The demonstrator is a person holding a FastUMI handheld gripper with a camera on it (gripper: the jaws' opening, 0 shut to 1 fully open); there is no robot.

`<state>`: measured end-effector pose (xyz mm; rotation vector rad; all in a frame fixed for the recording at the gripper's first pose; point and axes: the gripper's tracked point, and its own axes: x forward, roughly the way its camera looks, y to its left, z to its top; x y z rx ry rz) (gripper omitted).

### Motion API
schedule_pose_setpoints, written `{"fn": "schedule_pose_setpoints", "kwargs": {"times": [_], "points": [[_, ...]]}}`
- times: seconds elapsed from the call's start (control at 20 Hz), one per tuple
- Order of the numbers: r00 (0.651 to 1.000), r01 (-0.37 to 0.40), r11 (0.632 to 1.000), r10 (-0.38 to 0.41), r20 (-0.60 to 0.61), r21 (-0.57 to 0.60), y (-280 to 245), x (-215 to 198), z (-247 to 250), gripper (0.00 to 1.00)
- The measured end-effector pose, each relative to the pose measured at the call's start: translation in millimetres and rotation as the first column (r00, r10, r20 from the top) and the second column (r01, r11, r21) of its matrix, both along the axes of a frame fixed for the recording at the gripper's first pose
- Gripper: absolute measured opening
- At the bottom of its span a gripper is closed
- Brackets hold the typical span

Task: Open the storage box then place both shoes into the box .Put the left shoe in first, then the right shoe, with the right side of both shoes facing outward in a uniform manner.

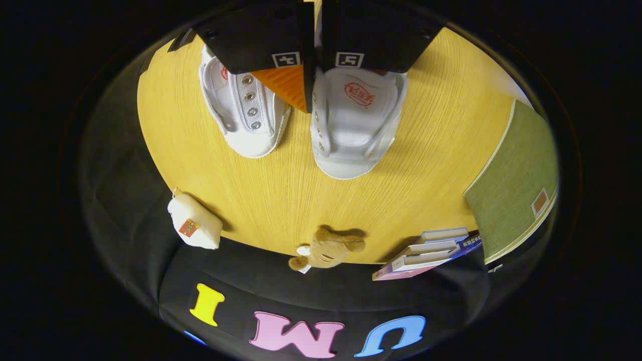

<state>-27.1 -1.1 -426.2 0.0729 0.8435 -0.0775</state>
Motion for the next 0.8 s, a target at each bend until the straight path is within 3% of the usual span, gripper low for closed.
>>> {"fn": "schedule_pose_setpoints", "kwargs": {"times": [0.15, 0.35, 0.8], "points": [[0.998, 0.065, 0.991, -0.064, -0.018, 0.12, 3, 0, 12, 0.07], [0.995, 0.098, 0.977, -0.1, 0.005, 0.189, 3, 6, 50, 0.07], [0.987, 0.124, 0.919, -0.152, 0.045, 0.375, 62, 44, 217, 0.06]]}}
